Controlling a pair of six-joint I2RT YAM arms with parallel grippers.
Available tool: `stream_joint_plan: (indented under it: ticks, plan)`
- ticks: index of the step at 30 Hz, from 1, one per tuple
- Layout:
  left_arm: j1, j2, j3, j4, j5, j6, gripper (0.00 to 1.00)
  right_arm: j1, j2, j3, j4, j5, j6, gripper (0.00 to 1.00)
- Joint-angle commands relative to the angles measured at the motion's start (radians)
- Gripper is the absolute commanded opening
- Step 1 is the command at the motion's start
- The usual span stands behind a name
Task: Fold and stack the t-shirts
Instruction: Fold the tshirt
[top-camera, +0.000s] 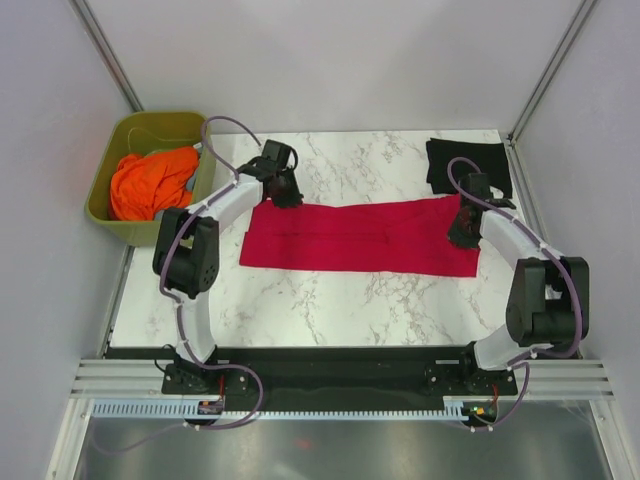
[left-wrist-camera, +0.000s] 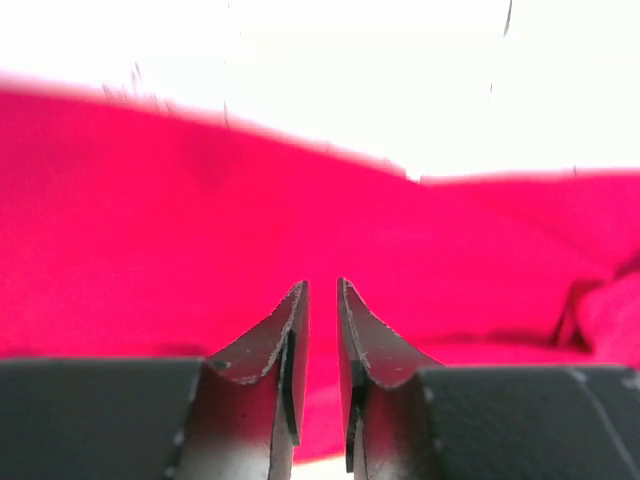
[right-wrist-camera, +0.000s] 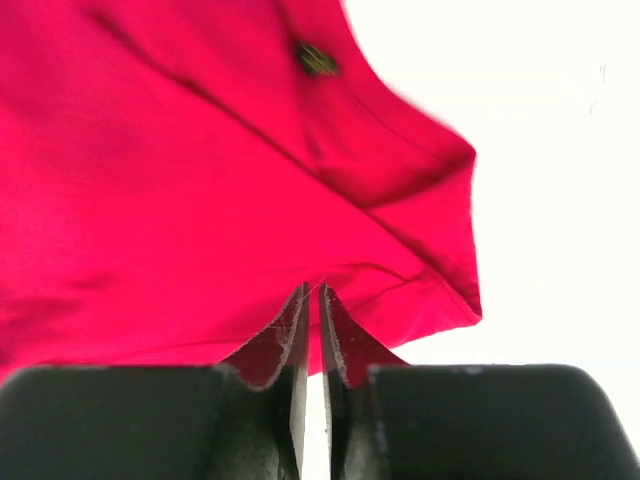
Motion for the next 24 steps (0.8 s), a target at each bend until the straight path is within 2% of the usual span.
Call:
stream_joint_plan:
  ticks: [1,8,16,19,24]
  plan:
    - [0.034,0.101,0.069,-0.074,-0.064,0.076,0.23,-0.005,-0.087,0.087,-0.012,-0.057,-0.023,0.16]
    - [0.046,0.127,-0.028,-0.132,-0.210,0.027,0.19,-0.005,-0.133,0.128,-0.015,-0.123,-0.049,0.21]
    - [0.054,0.030,-0.248,-0.227,-0.345,-0.045,0.17,-0.005,-0.161,0.107,0.008,-0.170,-0.017,0.24]
    - [0.058,-0.062,-0.374,-0.234,-0.373,-0.091,0.17,-0.003,-0.161,0.047,0.077,-0.169,0.034,0.24]
    - [0.061,-0.273,-0.489,-0.290,-0.473,-0.185,0.18,0.026,-0.095,-0.040,0.235,-0.213,0.077,0.26]
